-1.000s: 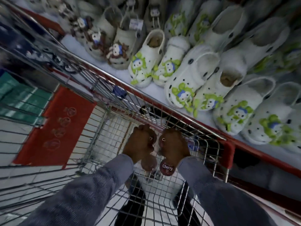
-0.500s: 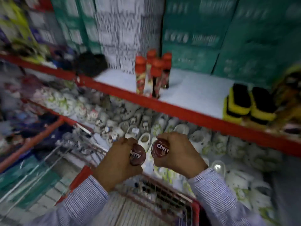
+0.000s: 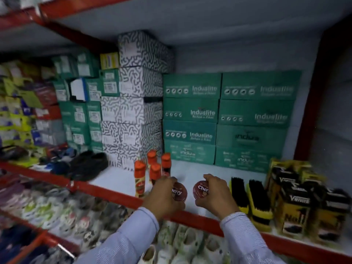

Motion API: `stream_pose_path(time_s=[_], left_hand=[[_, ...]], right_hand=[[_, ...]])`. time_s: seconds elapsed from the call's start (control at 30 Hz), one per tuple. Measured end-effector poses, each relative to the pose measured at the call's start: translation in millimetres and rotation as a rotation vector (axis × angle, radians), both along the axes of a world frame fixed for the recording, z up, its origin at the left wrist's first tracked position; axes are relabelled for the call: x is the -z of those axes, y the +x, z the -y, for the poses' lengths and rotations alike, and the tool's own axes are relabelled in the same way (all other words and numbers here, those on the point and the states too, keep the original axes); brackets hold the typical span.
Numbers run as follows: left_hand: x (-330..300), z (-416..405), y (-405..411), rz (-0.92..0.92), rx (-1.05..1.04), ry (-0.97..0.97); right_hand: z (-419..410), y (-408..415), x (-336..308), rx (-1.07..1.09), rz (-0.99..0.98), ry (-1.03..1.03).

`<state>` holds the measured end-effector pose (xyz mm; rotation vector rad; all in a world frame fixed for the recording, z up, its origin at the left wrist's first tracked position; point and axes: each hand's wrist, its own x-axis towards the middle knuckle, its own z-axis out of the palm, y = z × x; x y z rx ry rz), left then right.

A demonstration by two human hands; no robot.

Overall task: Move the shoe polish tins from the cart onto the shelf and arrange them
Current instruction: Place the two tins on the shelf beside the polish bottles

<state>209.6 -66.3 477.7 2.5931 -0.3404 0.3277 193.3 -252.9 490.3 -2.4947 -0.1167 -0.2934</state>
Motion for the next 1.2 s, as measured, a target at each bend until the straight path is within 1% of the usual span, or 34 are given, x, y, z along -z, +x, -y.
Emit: stream_pose_path(time_s=[0.1, 0.23, 0.37, 0.5, 0.6, 0.73, 0.8, 0.9, 0.97, 1.0, 1.03, 1.07, 1.13, 1.2], left_hand=[[-1, 19, 39, -0.035, -0.025, 0.066], [13, 34, 82, -0.105, -0.063, 0.059], [32, 38, 116, -0.133, -0.076, 0.074], [48, 40, 129, -0.157, -0.093, 0.075], [53, 41, 131, -0.177, -0.101, 0.091], [43, 41, 119, -0.174, -0.078, 0.152], [35, 42, 105, -0.133, -0.056, 0.148], [31, 37, 68, -0.042, 0.013, 0.086], [32, 30, 30, 0.074, 0.056, 0.003], [37, 26, 11, 0.158, 0.07, -0.005], [43, 21, -5, 0.239, 0.069, 0.022], [56, 16, -24, 0.282, 0.057, 0.06], [84, 3, -55, 0.322, 0.029, 0.116], [122, -11, -84, 0.32, 0.017, 0.143]], right_hand=[[4, 31, 4, 0.037, -0.04, -0.002], [7, 71, 19, 0.055, -0.094, -0.039], [8, 99, 32, 0.07, -0.146, -0.088], [7, 112, 44, 0.074, -0.218, -0.127], [6, 117, 51, 0.075, -0.236, -0.137], [7, 113, 41, 0.05, -0.245, -0.144], [11, 101, 36, 0.031, -0.186, -0.141], [13, 66, 35, -0.022, -0.089, -0.125], [11, 36, 40, -0.068, 0.027, -0.107], [9, 20, 46, -0.095, 0.101, -0.11], [8, 5, 52, -0.122, 0.176, -0.124], [5, -13, 62, -0.149, 0.226, -0.13], [1, -45, 84, -0.197, 0.286, -0.108], [-5, -72, 116, -0.249, 0.314, -0.12]])
